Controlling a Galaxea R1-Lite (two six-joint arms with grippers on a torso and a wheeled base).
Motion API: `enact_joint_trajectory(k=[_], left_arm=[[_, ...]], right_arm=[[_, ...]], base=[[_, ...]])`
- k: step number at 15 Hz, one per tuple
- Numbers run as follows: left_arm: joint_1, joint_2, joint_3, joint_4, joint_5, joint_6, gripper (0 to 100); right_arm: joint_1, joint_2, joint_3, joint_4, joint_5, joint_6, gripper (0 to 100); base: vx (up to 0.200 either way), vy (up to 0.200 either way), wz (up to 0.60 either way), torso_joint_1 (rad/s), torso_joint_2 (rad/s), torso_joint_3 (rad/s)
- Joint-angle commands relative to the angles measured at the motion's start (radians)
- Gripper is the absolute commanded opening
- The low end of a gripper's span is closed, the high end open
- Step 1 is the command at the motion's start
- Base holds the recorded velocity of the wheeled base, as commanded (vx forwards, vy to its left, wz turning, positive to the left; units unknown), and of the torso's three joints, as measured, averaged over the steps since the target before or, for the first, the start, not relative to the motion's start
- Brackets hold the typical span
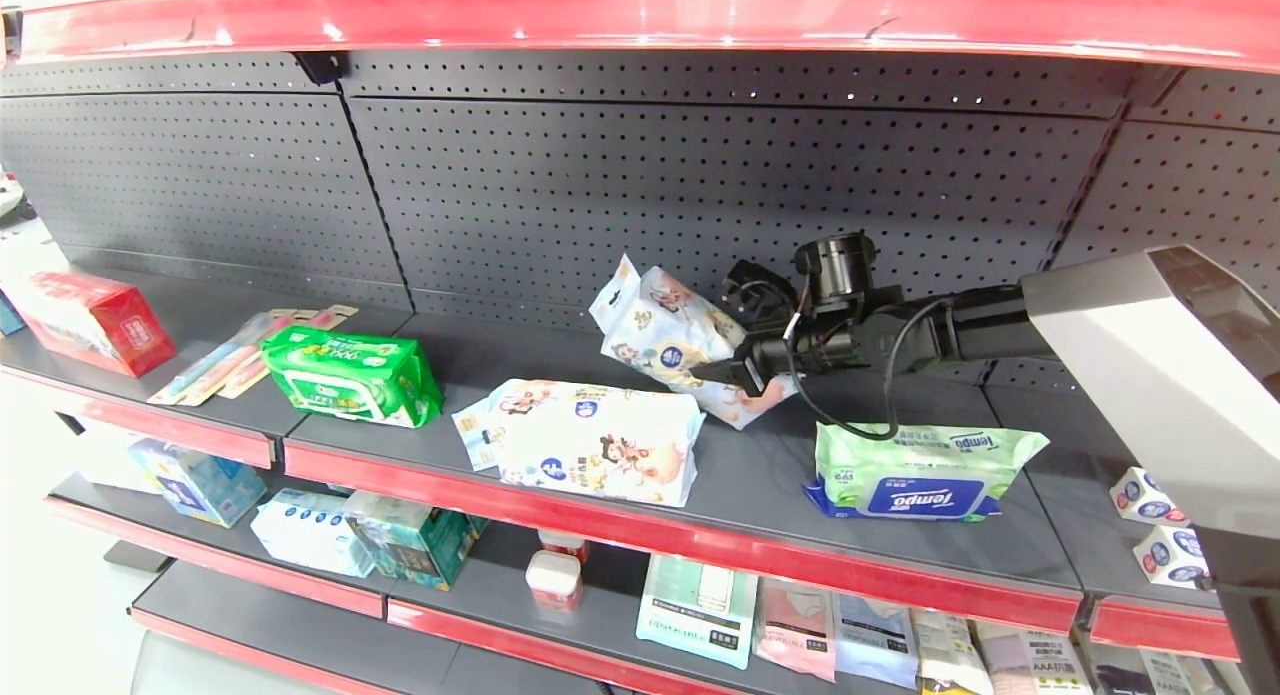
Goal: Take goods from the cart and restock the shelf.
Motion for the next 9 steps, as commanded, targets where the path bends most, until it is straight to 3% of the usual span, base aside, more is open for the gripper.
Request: enact_joint_trajectory(k=[1,9], left_arm=[[0.0,0.001,0.0,0.0,0.0,0.0,100],[0.0,0.001,0.0,0.0,0.0,0.0,100]], right_arm=[[0.001,0.006,-0.002,-0.001,0.001,-0.001,0],[0.017,0.028,-0.024,-0.001,0.002,-0.002,0]], base=[[0.0,0.0,0.0,0.0,0.0,0.0],[0.0,0.0,0.0,0.0,0.0,0.0]])
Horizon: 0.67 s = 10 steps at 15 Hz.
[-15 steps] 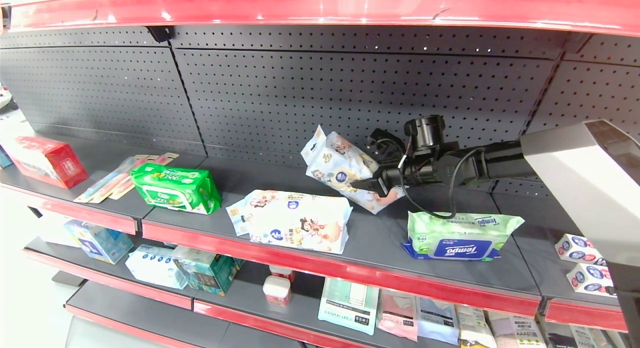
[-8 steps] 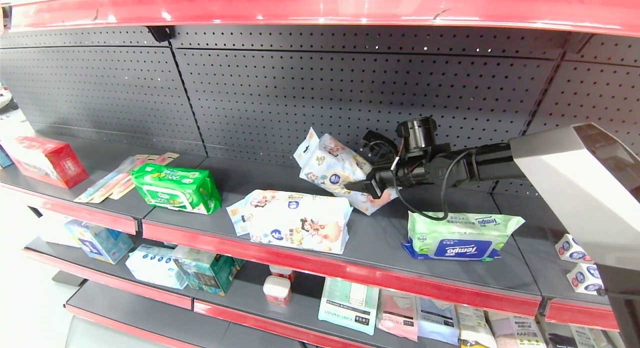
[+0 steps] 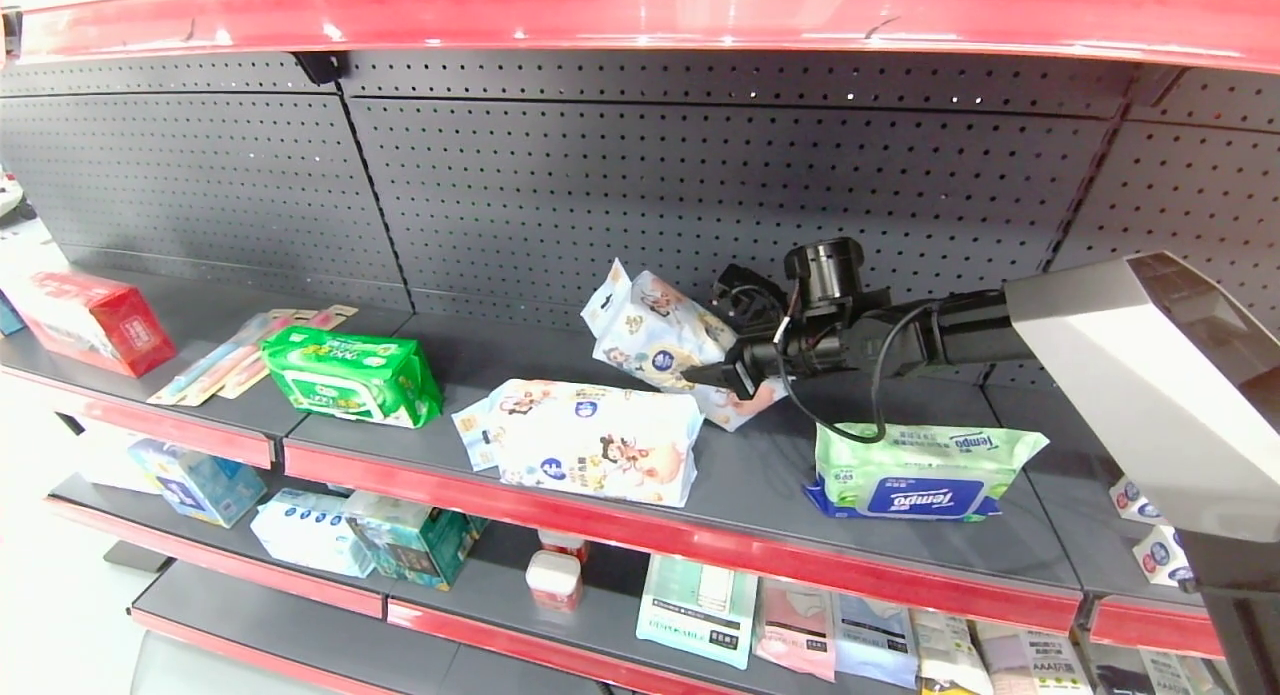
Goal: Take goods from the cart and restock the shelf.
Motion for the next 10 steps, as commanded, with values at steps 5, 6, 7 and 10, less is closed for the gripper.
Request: enact_joint_trajectory(k=[5,6,7,10], left_arm=[[0.0,0.001,0.0,0.0,0.0,0.0,100],[0.0,0.001,0.0,0.0,0.0,0.0,100],[0.0,0.001,0.0,0.0,0.0,0.0,100],[0.0,0.001,0.0,0.0,0.0,0.0,100]], right_arm=[[0.0,0.006,0.0,0.0,0.002,-0.001,100],[-0.002,0.006,0.002,0.0,0.002,-0.001,100],[-0.002,0.006,0.002,0.0,0.002,-0.001,100],[-0.008,0.003,0.008,0.0,0.0,0.002,100]], base=[[0.0,0.0,0.0,0.0,0.0,0.0],[0.0,0.0,0.0,0.0,0.0,0.0],[0.0,0.0,0.0,0.0,0.0,0.0],[0.0,0.0,0.0,0.0,0.0,0.0]])
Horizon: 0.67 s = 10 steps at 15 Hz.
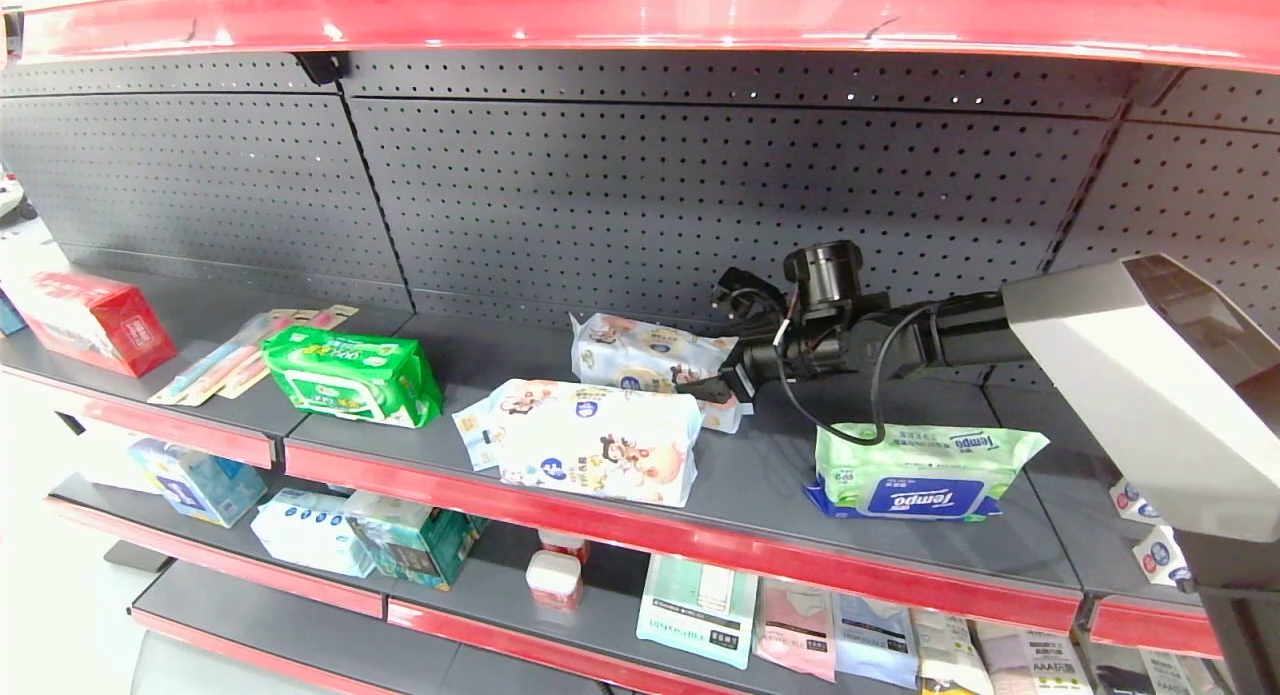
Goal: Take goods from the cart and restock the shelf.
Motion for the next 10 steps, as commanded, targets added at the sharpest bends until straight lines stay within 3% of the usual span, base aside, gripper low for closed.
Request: enact_joint_trajectory(k=[1,5,10], left_arm=[[0.0,0.001,0.0,0.0,0.0,0.0,100],[0.0,0.001,0.0,0.0,0.0,0.0,100],[0.0,0.001,0.0,0.0,0.0,0.0,100]], right_arm=[[-0.005,-0.005,0.005,0.0,0.0,0.001,100],[-0.031,-0.045,0.086,0.0,-0.045,0.008,100],[-0.048,-0.051,0.082,-0.005,-0.094,0.024,100]], base=[[0.0,0.0,0.0,0.0,0.0,0.0],[0.0,0.0,0.0,0.0,0.0,0.0],[0.0,0.0,0.0,0.0,0.0,0.0]])
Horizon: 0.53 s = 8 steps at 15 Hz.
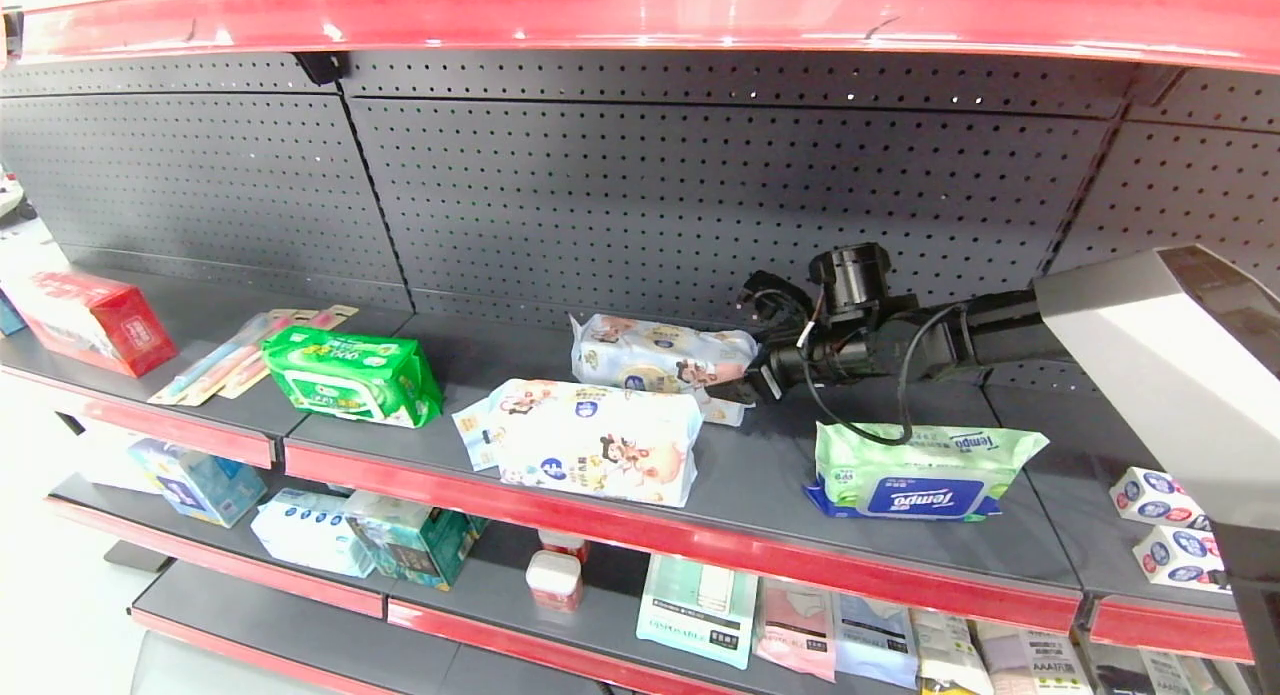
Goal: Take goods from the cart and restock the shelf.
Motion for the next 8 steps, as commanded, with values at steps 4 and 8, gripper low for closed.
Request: enact_joint_trajectory(k=[4,8], left_arm=[[0.0,0.001,0.0,0.0,0.0,0.0,100],[0.0,0.001,0.0,0.0,0.0,0.0,100]], right_arm=[[-0.007,-0.013,0.008,-0.001,-0.001,0.013,100],[-0.015,-0.068,0.057,-0.001,0.005,0.032,100]], base=[[0.0,0.0,0.0,0.0,0.0,0.0],[0.0,0.0,0.0,0.0,0.0,0.0]])
